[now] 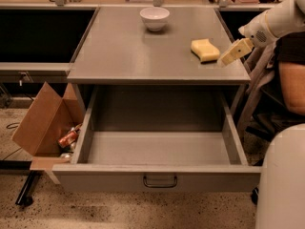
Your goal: Place sponge into top drawer
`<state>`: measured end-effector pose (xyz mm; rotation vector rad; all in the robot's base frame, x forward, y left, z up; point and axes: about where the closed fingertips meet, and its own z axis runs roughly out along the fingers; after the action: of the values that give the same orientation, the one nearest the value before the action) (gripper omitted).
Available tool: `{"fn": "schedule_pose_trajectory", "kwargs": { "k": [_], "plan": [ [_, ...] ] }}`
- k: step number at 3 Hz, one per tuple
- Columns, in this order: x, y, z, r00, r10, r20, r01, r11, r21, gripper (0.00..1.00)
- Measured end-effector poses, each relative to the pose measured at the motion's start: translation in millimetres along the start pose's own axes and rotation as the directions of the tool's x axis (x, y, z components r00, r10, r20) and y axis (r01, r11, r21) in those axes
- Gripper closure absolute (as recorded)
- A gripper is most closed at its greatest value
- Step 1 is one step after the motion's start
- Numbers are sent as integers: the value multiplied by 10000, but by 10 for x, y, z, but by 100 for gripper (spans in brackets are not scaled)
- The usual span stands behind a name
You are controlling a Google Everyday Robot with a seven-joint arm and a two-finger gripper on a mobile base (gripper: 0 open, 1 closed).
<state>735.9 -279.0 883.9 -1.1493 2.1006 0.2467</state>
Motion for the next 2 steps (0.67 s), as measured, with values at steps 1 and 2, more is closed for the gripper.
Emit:
{"fn": "schedule_pose_trajectory", "kwargs": {
  "k": [1, 2],
  "plan": [
    [-72, -49, 221, 9996, 259, 87, -257, 9995, -169, 0],
    [-112, -52, 326, 9993, 366, 119, -362, 9989, -313, 0]
  ]
}}
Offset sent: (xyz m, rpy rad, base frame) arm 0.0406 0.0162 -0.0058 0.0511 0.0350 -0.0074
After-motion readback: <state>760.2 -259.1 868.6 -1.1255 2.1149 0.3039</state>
